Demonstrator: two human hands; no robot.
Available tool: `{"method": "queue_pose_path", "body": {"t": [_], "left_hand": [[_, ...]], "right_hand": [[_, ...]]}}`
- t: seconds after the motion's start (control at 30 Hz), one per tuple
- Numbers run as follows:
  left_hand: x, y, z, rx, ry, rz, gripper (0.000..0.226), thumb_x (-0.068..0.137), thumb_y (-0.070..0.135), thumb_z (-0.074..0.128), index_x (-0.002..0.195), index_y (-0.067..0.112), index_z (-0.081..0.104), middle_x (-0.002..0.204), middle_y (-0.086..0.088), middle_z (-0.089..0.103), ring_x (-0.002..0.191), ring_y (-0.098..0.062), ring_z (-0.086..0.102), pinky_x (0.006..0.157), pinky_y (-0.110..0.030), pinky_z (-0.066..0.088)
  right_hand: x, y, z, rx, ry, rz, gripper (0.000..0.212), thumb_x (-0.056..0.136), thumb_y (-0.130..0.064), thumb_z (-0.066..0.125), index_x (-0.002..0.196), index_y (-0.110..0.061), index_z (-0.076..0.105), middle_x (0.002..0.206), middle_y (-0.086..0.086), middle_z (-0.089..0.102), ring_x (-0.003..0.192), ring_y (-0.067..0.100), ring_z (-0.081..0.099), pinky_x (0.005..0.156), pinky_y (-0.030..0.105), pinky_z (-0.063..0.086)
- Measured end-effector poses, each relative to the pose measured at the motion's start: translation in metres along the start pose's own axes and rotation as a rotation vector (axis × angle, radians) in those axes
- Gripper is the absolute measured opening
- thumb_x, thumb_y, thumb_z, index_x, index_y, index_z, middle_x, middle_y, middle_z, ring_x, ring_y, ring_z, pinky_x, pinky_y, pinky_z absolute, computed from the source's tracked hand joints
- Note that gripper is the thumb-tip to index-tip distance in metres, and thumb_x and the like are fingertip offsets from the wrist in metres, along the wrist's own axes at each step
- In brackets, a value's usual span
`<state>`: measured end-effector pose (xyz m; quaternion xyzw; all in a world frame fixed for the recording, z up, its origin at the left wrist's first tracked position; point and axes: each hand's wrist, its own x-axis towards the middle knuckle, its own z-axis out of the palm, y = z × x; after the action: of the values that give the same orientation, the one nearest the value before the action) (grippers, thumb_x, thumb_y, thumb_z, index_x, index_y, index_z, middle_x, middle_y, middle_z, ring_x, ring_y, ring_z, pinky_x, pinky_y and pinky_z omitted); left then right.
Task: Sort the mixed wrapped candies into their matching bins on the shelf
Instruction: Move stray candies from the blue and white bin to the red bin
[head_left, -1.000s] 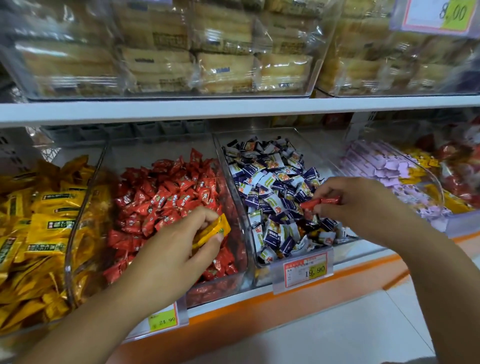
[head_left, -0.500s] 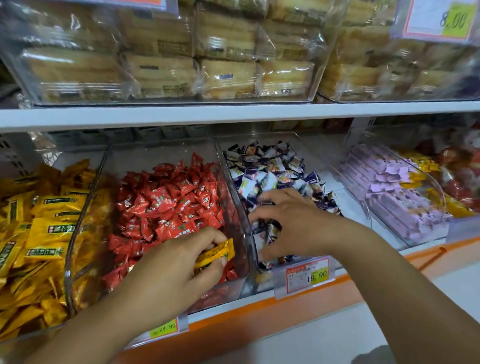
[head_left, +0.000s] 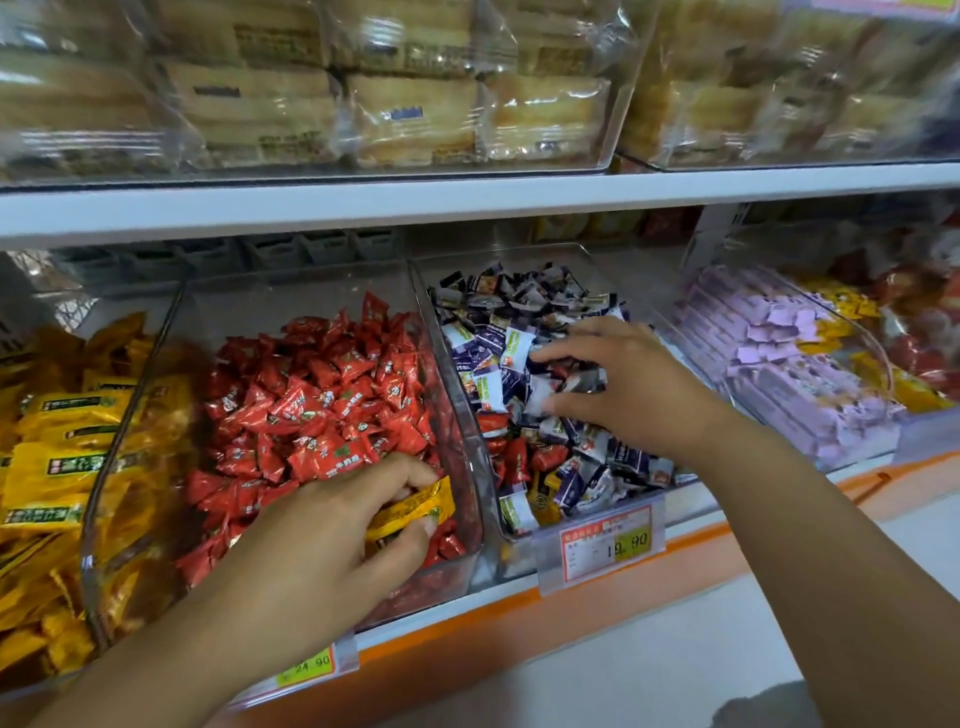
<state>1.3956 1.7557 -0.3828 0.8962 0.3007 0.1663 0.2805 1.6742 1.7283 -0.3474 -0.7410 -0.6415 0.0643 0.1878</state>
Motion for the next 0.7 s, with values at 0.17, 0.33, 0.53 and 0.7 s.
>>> {"method": "queue_pose_path", "body": {"t": [0.17,0.33,0.53,0.7], "left_hand": [[0.003,-0.001,0.0,-0.039,-0.005,0.003,0.024,0.086,0.066,0.041,0.105,0.052,0.045,0.088,0.016,0.062,0.065,-0.016,0.057,0.06,-0.04,0.048],[0.002,-0.001,0.0,-0.039,-0.004,0.01,0.032,0.081,0.067,0.036,0.105,0.048,0.048,0.085,0.012,0.061,0.065,-0.018,0.056,0.06,-0.043,0.048],[-0.001,0.002,-0.002,-0.03,0.005,0.015,0.026,0.085,0.06,0.041,0.104,0.045,0.048,0.084,0.015,0.06,0.061,-0.016,0.053,0.057,-0.039,0.044],[-0.001,0.003,-0.001,-0.025,0.013,0.023,0.031,0.082,0.063,0.037,0.105,0.045,0.048,0.086,0.015,0.059,0.063,-0.017,0.054,0.057,-0.039,0.045]], "right_hand": [[-0.023,-0.029,-0.016,0.094,0.002,-0.166,0.01,0.086,-0.024,0.071,0.093,-0.031,0.075,0.092,-0.017,0.065,0.084,-0.007,0.055,0.076,0.007,0.042],[-0.022,-0.03,0.017,-0.121,-0.415,-0.124,0.051,0.092,-0.027,0.064,0.139,-0.033,0.047,0.142,-0.01,0.043,0.133,0.01,0.029,0.105,0.026,0.03],[-0.014,-0.027,0.026,-0.07,-0.38,-0.184,0.044,0.089,-0.016,0.064,0.128,-0.033,0.056,0.102,-0.012,0.048,0.103,0.006,0.036,0.082,0.023,0.034],[-0.017,-0.028,0.027,0.059,-0.295,-0.155,0.024,0.09,-0.024,0.067,0.113,-0.031,0.067,0.096,-0.013,0.057,0.084,0.006,0.054,0.074,0.022,0.041]]}}
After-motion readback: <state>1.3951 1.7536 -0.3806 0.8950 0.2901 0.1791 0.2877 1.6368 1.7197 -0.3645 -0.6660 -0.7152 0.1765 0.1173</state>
